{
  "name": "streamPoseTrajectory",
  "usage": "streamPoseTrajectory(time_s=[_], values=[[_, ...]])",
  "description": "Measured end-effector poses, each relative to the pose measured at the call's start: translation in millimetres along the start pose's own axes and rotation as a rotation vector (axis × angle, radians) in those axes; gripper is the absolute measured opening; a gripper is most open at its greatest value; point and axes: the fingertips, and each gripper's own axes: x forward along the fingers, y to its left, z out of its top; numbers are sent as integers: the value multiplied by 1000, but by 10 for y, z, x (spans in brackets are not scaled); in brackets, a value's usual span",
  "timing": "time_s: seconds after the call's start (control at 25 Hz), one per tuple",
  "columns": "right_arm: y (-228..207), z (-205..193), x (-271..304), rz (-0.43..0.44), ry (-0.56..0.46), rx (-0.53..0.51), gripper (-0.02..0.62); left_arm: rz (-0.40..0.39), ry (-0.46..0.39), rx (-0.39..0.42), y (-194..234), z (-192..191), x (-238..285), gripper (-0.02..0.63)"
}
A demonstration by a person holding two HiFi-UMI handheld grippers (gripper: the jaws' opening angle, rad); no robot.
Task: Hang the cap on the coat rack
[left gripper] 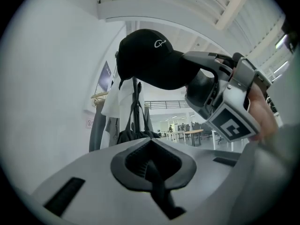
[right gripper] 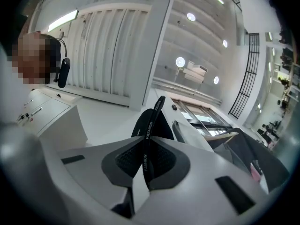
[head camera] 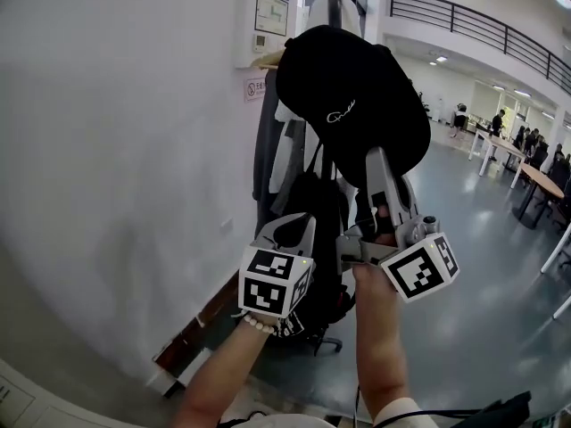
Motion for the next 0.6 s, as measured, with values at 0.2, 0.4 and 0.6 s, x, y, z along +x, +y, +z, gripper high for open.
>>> streamPoseTrajectory(time_s=[0.2, 0.4, 0.6], values=[[-417, -93, 123, -62, -51, 125, 20, -3, -7, 1, 159, 19, 47, 4], [-828, -512, -412, -183, -11, 247, 20, -11, 7, -33, 237, -157, 79, 5], [-1018, -842, -903, -262, 38, 342, 20, -34, 28, -70, 170, -283, 104, 5]])
